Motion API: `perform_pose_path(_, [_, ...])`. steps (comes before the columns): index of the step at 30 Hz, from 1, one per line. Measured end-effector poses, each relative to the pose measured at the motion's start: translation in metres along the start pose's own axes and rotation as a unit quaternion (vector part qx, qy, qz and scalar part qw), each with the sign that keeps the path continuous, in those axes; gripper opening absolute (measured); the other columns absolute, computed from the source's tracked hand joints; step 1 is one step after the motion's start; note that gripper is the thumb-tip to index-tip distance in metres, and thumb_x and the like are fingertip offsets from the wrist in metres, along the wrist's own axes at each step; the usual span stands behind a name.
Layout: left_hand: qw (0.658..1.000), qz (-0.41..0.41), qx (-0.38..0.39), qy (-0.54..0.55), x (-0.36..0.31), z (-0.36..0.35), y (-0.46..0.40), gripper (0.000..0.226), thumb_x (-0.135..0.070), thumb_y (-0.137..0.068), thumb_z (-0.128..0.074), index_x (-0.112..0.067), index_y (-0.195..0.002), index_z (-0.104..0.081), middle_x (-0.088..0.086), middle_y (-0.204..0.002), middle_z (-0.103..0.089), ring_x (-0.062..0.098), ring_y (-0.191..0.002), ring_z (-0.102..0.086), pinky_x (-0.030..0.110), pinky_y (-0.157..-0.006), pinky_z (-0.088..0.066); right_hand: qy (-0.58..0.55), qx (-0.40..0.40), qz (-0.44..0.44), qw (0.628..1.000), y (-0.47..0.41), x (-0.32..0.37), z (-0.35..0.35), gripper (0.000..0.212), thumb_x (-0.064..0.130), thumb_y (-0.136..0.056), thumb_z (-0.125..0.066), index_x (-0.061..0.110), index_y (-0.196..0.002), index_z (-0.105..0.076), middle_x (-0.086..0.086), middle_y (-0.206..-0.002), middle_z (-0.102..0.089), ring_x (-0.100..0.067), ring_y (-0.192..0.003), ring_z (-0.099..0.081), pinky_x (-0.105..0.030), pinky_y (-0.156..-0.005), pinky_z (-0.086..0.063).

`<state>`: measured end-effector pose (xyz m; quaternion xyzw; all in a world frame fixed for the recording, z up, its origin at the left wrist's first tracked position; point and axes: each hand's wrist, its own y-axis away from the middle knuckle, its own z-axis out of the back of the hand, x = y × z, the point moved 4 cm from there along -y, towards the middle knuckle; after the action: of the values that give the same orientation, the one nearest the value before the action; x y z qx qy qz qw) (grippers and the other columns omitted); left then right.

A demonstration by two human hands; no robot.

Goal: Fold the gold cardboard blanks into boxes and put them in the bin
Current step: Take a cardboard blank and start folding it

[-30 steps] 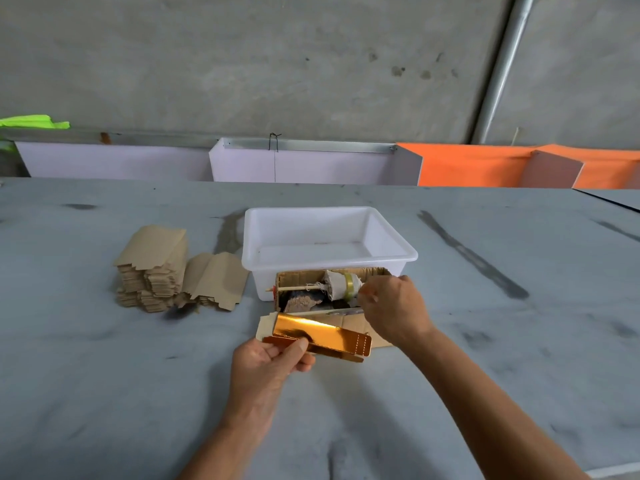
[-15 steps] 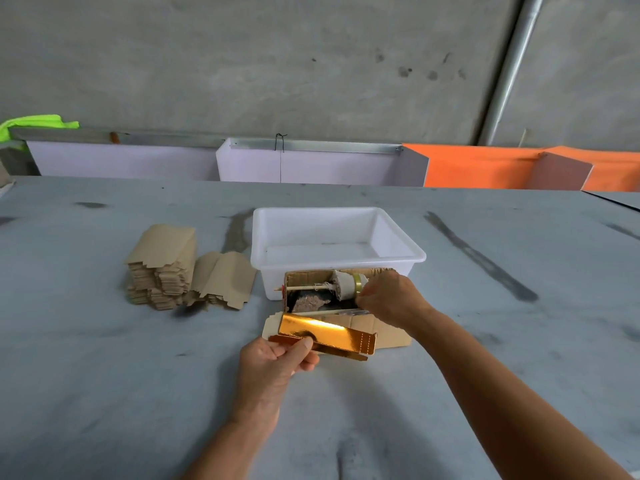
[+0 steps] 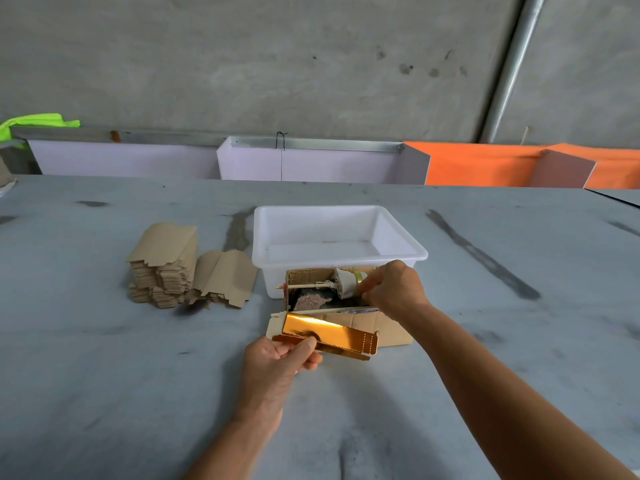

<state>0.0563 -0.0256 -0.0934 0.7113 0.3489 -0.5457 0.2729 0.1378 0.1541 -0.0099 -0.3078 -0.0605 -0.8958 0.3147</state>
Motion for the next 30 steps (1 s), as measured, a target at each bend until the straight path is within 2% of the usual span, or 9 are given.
perform_pose_path(4, [1.000, 0.002, 0.001, -0.003, -0.002, -0.004, 0.003, 0.002, -0.003, -0.080, -0.069, -0.002, -0.081, -0.068, 0.014, -0.068, -0.072, 0.021, -0.061, -0.070, 0.023, -0.057, -0.056, -0.013, -0.010, -0.003, 1.000, -0.001, 0.000, -0.001, 0.017, 0.006, -0.087, -0.064, 0.014, -0.098, -0.074, 0.001, -0.091, -0.058, -0.013, -0.074, -0.054, -0.025, -0.071, -0.054])
perform_pose_path(9, [1.000, 0.015, -0.005, 0.018, -0.003, -0.013, 0.004, 0.007, 0.003, -0.078, -0.070, -0.002, -0.080, -0.066, 0.011, -0.073, -0.073, 0.023, -0.068, -0.072, 0.020, -0.060, -0.056, -0.012, -0.031, -0.014, 0.999, 0.000, 0.004, 0.003, 0.019, 0.002, -0.086, -0.062, 0.016, -0.090, -0.074, -0.004, -0.091, -0.065, -0.020, -0.079, -0.061, -0.034, -0.075, -0.058])
perform_pose_path(13, [1.000, 0.001, 0.014, 0.021, -0.004, -0.019, 0.005, 0.009, 0.006, -0.079, -0.068, -0.002, -0.079, -0.067, 0.008, -0.070, -0.073, 0.018, -0.067, -0.072, 0.015, -0.059, -0.053, 0.007, -0.040, -0.001, 0.999, 0.003, 0.011, 0.008, 0.021, 0.001, -0.086, -0.059, 0.015, -0.092, -0.074, -0.005, -0.092, -0.069, -0.018, -0.075, -0.061, -0.025, -0.066, -0.052])
perform_pose_path(18, [1.000, -0.012, 0.016, -0.006, -0.002, -0.020, 0.003, 0.015, 0.006, -0.078, -0.068, -0.009, -0.080, -0.070, 0.007, -0.075, -0.074, 0.017, -0.074, -0.072, 0.019, -0.069, -0.055, 0.013, -0.051, 0.011, 0.999, 0.011, 0.018, 0.013, 0.022, 0.000, -0.084, -0.061, 0.014, -0.095, -0.073, -0.003, -0.096, -0.069, -0.015, -0.078, -0.058, -0.023, -0.065, -0.046])
perform_pose_path(21, [1.000, -0.011, 0.013, -0.017, 0.000, -0.018, 0.000, 0.013, 0.003, -0.079, -0.069, -0.009, -0.083, -0.070, 0.009, -0.080, -0.075, 0.021, -0.080, -0.072, 0.027, -0.078, -0.055, 0.003, -0.059, 0.020, 0.998, 0.019, 0.022, 0.018, 0.022, 0.000, -0.081, -0.062, 0.014, -0.094, -0.074, -0.003, -0.095, -0.070, -0.017, -0.081, -0.061, -0.025, -0.067, -0.049])
perform_pose_path(27, [0.999, -0.012, 0.019, -0.024, 0.001, -0.017, 0.001, 0.011, 0.000, -0.079, -0.070, -0.006, -0.088, -0.071, 0.011, -0.085, -0.075, 0.026, -0.086, -0.071, 0.032, -0.083, -0.053, -0.075, -0.082, 0.001, 0.994, 0.047, 0.008, 0.026, 0.019, 0.003, -0.078, -0.066, 0.018, -0.086, -0.075, 0.007, -0.077, -0.068, -0.013, -0.077, -0.062, -0.021, -0.062, -0.044])
perform_pose_path(30, [0.999, -0.010, 0.017, -0.025, 0.001, -0.018, 0.000, 0.012, 0.001, -0.078, -0.071, -0.004, -0.089, -0.070, 0.012, -0.085, -0.074, 0.025, -0.086, -0.071, 0.031, -0.083, -0.054, -0.152, -0.084, -0.007, 0.985, 0.063, 0.000, 0.025, 0.016, 0.005, -0.075, -0.072, 0.022, -0.078, -0.073, 0.007, -0.077, -0.070, -0.011, -0.076, -0.065, -0.018, -0.062, -0.046])
